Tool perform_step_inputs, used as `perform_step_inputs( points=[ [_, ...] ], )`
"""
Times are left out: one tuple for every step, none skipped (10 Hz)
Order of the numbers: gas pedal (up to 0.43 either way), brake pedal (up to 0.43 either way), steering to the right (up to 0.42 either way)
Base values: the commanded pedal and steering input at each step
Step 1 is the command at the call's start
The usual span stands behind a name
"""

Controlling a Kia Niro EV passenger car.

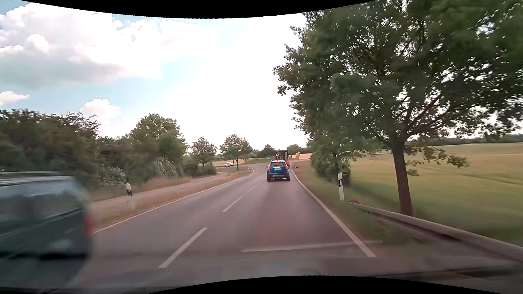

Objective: Follow the waypoints while adhering to traffic rules and regulations

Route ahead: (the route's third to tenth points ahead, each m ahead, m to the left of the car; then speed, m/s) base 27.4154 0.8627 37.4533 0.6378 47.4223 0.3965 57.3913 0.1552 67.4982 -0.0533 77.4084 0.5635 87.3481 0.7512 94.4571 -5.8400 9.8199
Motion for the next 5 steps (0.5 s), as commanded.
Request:
perform_step_inputs(
  points=[
    [0.000, 0.000, 0.006],
    [0.000, 0.000, 0.005],
    [0.000, 0.000, 0.005],
    [0.000, 0.000, 0.006],
    [0.000, 0.000, 0.006]
  ],
)
